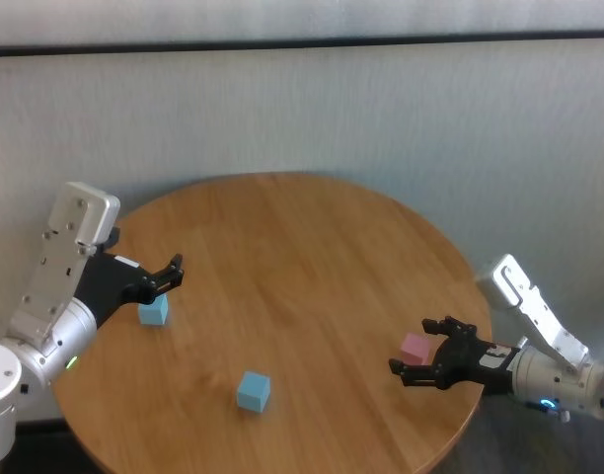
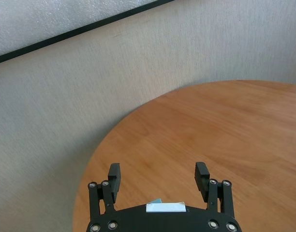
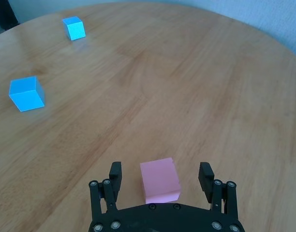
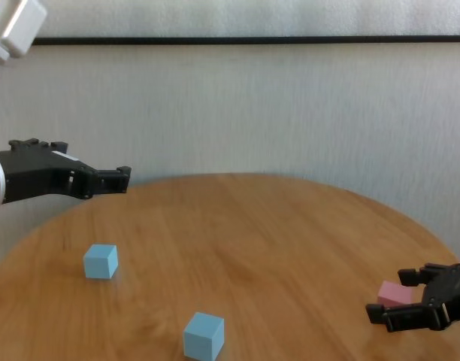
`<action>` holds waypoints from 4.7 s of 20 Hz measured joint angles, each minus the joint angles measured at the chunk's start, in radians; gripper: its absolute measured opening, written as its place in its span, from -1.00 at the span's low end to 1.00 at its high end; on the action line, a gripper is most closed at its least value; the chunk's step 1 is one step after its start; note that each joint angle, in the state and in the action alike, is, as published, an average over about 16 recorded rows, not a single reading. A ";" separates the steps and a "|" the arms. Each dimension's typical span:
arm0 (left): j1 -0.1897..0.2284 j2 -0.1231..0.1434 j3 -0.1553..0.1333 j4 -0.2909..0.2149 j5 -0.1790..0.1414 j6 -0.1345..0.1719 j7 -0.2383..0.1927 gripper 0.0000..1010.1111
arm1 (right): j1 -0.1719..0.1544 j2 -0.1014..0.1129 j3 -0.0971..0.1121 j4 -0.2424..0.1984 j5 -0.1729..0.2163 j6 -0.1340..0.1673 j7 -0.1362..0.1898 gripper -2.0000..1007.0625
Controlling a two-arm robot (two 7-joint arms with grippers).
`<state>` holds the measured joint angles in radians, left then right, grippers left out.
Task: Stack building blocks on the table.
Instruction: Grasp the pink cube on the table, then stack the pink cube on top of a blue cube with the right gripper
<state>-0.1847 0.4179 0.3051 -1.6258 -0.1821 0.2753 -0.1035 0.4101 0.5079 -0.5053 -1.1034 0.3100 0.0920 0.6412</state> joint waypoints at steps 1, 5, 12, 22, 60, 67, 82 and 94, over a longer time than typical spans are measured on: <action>0.000 0.000 0.000 0.000 0.000 0.000 0.000 0.99 | 0.001 -0.001 0.000 0.001 0.000 0.000 0.001 0.99; 0.000 0.000 0.000 0.000 0.000 0.000 0.000 0.99 | 0.002 -0.001 -0.001 0.002 -0.001 -0.001 0.001 0.95; 0.000 0.000 0.000 0.000 0.000 0.000 0.000 0.99 | -0.001 0.001 -0.001 -0.002 0.000 0.000 -0.002 0.76; 0.000 0.000 0.000 0.000 0.000 0.000 0.000 0.99 | -0.003 0.002 -0.001 -0.005 0.000 0.000 -0.003 0.18; 0.000 0.000 0.000 0.000 0.000 0.000 0.000 0.99 | 0.206 -0.152 -0.186 0.106 -0.057 -0.075 0.187 -0.26; 0.000 0.000 0.000 0.000 0.000 0.000 0.000 0.99 | 0.231 -0.183 -0.229 0.117 -0.060 -0.067 0.207 -0.26; 0.000 0.000 0.000 0.000 0.000 0.000 0.000 0.99 | 0.255 -0.217 -0.283 0.128 -0.066 -0.050 0.217 -0.26; 0.000 0.000 0.000 0.000 0.000 0.000 0.000 0.99 | 0.260 -0.226 -0.293 0.135 -0.060 -0.024 0.215 -0.26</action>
<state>-0.1848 0.4179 0.3051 -1.6258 -0.1821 0.2753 -0.1035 0.6700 0.2815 -0.7978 -0.9681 0.2500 0.0684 0.8561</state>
